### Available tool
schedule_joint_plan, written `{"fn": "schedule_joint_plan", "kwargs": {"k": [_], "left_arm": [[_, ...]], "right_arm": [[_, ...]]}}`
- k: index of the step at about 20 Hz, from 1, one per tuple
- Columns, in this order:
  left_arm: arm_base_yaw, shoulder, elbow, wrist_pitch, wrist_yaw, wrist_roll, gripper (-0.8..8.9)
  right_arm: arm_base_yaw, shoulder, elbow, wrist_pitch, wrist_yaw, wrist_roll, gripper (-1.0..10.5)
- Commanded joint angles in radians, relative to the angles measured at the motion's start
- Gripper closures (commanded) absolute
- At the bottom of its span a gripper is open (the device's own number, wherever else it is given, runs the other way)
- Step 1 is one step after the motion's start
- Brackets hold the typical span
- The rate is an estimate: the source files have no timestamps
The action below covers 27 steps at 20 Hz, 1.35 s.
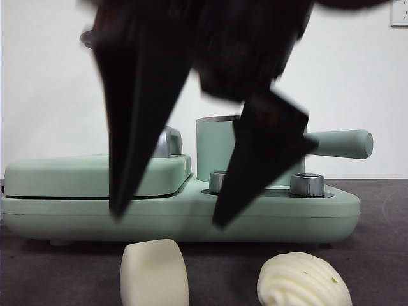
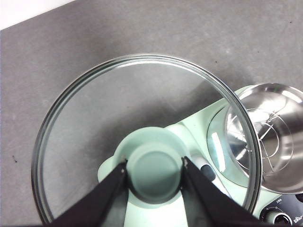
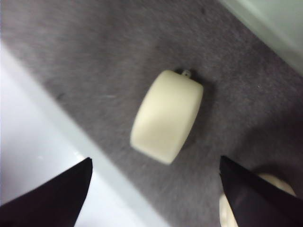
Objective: Put the buns in a small steamer
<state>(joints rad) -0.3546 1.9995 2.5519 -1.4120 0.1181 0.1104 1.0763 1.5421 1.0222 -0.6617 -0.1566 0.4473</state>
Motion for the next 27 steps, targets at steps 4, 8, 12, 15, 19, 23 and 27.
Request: {"fn": "schedule_joint_plan", "kwargs": {"k": [4,8,12,15,19,23,27], "left_arm": [[0.001,-0.011,0.041,0.018,0.006,-0.015,7.63],[0.001,-0.011,0.041,0.020,0.006,-0.019,7.63],[0.001,-0.011,0.040,0.020,0.006,-0.022,7.63],[0.002,-0.011,0.040,0.020,0.006,-0.022,7.62],[0.002,-0.011,0.040,0.021,0.006,-0.022,7.63],[0.002,-0.011,0.040,0.023,0.006,-0.022,7.63],[0.002,-0.011,0.040,0.024,0.006,-0.025,7.63]], "right_arm": [[0.013,0.108,0.023,0.115,0.014,0.005,6.0],[0.007,0.139,0.023,0.127,0.045,0.005,7.2],[0.008,0.161,0.023,0.137,0.045,0.005,8.2],[-0.005,0.153,0.087,0.072,0.032,0.001,8.2],[-0.097,0.150,0.374,-0.238,0.026,-0.069,8.2],[-0.251,0.175,0.689,-0.459,0.029,-0.183,8.2],[-0.419,0.283,0.929,-0.532,0.029,-0.256,8.2]]}}
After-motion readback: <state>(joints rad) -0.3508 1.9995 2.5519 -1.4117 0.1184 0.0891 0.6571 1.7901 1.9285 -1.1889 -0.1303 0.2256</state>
